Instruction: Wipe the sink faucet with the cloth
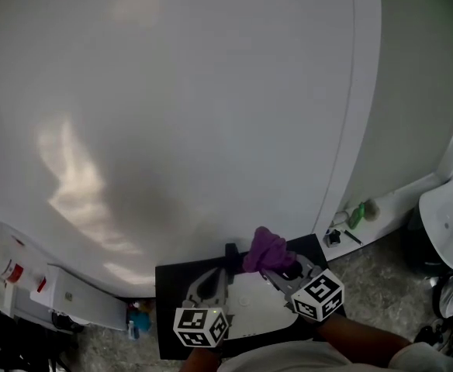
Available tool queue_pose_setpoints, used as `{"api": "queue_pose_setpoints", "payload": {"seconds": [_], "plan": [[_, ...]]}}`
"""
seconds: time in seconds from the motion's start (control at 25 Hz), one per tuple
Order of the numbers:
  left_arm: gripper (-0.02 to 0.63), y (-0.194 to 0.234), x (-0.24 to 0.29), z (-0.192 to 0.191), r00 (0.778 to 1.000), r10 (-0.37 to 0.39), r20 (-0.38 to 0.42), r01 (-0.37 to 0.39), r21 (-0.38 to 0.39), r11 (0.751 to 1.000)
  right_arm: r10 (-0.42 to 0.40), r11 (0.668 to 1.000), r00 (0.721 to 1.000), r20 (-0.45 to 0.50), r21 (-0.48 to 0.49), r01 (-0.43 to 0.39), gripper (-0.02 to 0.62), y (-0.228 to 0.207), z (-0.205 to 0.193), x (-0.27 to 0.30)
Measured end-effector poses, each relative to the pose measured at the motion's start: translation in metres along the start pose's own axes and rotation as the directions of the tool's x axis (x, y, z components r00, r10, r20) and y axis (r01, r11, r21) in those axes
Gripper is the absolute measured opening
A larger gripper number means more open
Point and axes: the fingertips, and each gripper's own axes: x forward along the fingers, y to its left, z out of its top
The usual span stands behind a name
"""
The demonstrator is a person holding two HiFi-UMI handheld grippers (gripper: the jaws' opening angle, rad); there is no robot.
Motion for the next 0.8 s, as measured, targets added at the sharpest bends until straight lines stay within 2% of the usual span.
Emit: {"api": "queue_pose_setpoints", "payload": {"seconds": [0.44, 0.8], "plan": [[0.006, -0.003, -0.004, -0.005, 0.998, -0.056, -0.003, 0.056, -0.031, 0.998, -0.016, 1.0, 1.0, 0.0, 0.018, 0.016, 0.066, 0.004, -0.002, 0.003], [0.007, 0.002, -0.009, -0.005, 0.997, -0.071, -0.005, 0.071, -0.033, 0.997, -0.025, 0.999, 1.0, -0.001, 0.035, 0.025, 0.066, 0.013, -0.004, 0.004]]}}
